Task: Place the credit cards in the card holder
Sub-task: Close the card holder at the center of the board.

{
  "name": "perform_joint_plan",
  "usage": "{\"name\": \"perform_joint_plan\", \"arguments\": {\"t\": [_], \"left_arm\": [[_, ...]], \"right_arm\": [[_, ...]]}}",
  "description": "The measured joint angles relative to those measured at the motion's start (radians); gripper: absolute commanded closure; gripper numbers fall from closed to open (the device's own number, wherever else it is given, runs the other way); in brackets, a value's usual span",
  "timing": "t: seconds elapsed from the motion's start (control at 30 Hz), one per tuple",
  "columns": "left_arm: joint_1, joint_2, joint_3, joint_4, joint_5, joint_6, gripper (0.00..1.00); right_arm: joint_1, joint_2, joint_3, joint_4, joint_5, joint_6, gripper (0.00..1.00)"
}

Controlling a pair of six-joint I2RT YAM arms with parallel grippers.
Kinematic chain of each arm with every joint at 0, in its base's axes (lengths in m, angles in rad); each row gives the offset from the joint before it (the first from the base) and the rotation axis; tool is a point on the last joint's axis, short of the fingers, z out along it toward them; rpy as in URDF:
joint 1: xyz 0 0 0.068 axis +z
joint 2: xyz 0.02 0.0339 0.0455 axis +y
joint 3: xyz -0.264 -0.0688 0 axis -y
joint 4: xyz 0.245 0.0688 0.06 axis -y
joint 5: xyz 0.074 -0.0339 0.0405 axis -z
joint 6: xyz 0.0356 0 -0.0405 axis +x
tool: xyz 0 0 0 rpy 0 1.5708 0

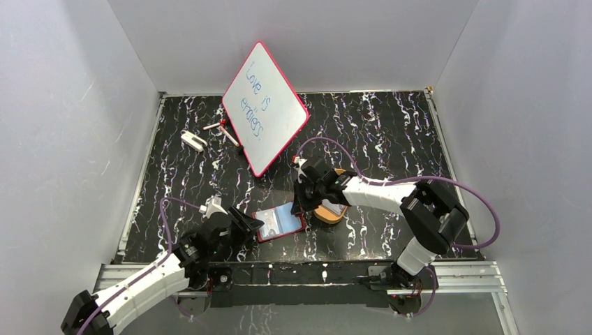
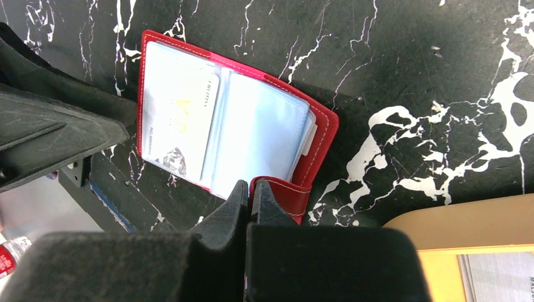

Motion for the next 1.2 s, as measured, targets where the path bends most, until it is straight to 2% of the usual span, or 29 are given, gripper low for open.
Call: {"name": "perform_joint_plan", "arguments": {"t": [0.2,0.5,0.77,1.03,1.2], "left_arm": [[0.0,0.06,0.019,0.017,0.001,0.043,0.52],[0.0,0.009,0.152,-0.143,-0.037,0.094,0.48],[0.0,-0.01,0.187,-0.255,-0.067,0.13,0.47],[0.0,0.03,0.259,-0.302,-0.083,0.167,0.48],[0.0,-0.053,0.36,-0.407,-0.145,0.171,0.49]], "right_arm": [[0.001,-0.001,-0.002,0.012,-0.013,0.014,1.0],[0.008,-0.127,-0.01,0.008,-0.041,0.052,1.0],[0.009,-0.233,-0.01,-0.012,-0.07,0.064,1.0],[0.037,-0.238,-0.008,-0.007,-0.103,0.103,1.0],[0.098,-0.19,0.044,0.025,-0.13,0.129,1.0]]}}
